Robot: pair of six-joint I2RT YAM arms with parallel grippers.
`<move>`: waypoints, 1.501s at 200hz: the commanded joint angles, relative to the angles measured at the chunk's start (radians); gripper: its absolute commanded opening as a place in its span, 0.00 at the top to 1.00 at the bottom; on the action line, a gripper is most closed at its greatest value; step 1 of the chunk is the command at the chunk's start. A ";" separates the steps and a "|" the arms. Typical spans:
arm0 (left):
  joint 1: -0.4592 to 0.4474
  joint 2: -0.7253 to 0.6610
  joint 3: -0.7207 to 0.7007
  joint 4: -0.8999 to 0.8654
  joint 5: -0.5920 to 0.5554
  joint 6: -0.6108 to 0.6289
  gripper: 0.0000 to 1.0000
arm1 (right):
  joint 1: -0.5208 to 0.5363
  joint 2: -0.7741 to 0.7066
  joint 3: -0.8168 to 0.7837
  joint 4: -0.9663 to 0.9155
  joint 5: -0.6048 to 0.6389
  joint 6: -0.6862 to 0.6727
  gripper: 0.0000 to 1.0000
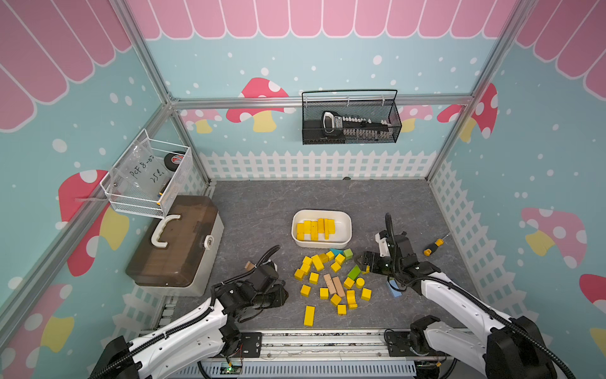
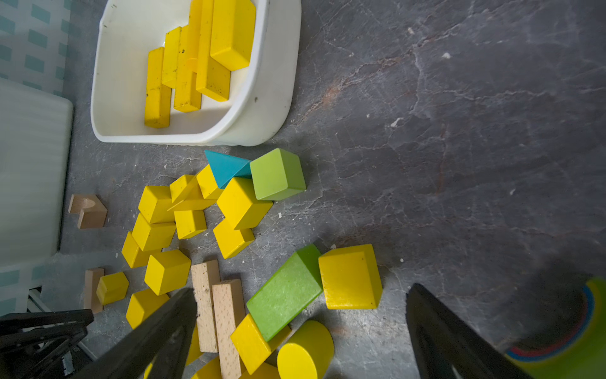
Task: Pick out the yellow building blocks
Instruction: Move the building block to the center of the board.
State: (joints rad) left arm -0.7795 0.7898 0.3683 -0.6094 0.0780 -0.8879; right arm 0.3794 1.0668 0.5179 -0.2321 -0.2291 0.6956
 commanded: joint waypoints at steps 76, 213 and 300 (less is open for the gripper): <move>0.184 0.026 -0.141 0.163 0.064 -0.001 0.68 | -0.003 0.005 0.022 -0.006 0.000 -0.011 0.02; 0.179 0.644 0.182 0.379 0.158 0.231 0.87 | -0.002 0.007 0.022 -0.007 0.000 -0.010 0.01; -0.070 0.262 0.118 0.115 0.087 0.085 0.68 | -0.002 0.015 0.025 -0.007 0.000 -0.008 0.01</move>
State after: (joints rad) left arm -0.7914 1.0851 0.5259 -0.4088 0.1753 -0.7261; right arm 0.3794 1.0740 0.5194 -0.2325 -0.2291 0.6952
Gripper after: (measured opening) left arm 0.318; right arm 0.985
